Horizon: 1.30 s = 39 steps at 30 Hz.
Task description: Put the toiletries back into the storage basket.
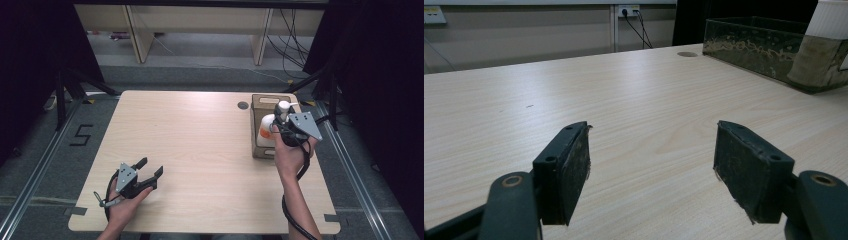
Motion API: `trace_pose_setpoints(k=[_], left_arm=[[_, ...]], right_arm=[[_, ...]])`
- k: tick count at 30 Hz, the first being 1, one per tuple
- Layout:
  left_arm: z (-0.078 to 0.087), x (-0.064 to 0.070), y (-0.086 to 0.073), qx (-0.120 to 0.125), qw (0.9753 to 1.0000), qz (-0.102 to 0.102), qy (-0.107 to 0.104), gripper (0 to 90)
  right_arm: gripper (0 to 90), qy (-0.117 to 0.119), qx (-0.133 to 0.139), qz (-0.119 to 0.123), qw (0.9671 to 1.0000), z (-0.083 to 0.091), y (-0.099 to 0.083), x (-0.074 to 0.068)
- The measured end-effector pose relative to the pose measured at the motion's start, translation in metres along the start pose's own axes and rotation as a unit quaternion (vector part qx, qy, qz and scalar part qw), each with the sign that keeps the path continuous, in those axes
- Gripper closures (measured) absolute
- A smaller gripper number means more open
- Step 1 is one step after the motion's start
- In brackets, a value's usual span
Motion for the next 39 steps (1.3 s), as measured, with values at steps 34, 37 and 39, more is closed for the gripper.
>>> trace_pose_setpoints(k=[34,37,39], left_arm=[[0.0,0.0,0.0,0.0,1.0,-0.002,0.0,30.0],[0.0,0.0,0.0,0.0,1.0,-0.002,0.0,30.1],[0.0,0.0,0.0,0.001,1.0,-0.002,-0.001,30.0]], right_arm=[[40.2,-0.002,-0.02,0.006,0.9998,0.01,-0.001,0.003],[38.5,0.004,-0.023,-0.001,0.9997,0.014,-0.003,0.002],[37.9,0.003,-0.021,0.006,0.9998,0.016,-0.004,0.003]])
Point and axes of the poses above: each handheld gripper's, and its own axes: z roughly backward along the jaws, y roughly out of its top, x roughly to its right, the point moved 3 cm from there along -z, roughly forward along the jaws, and after that the axes turned 12 degrees about z, right-handed, at the moved point
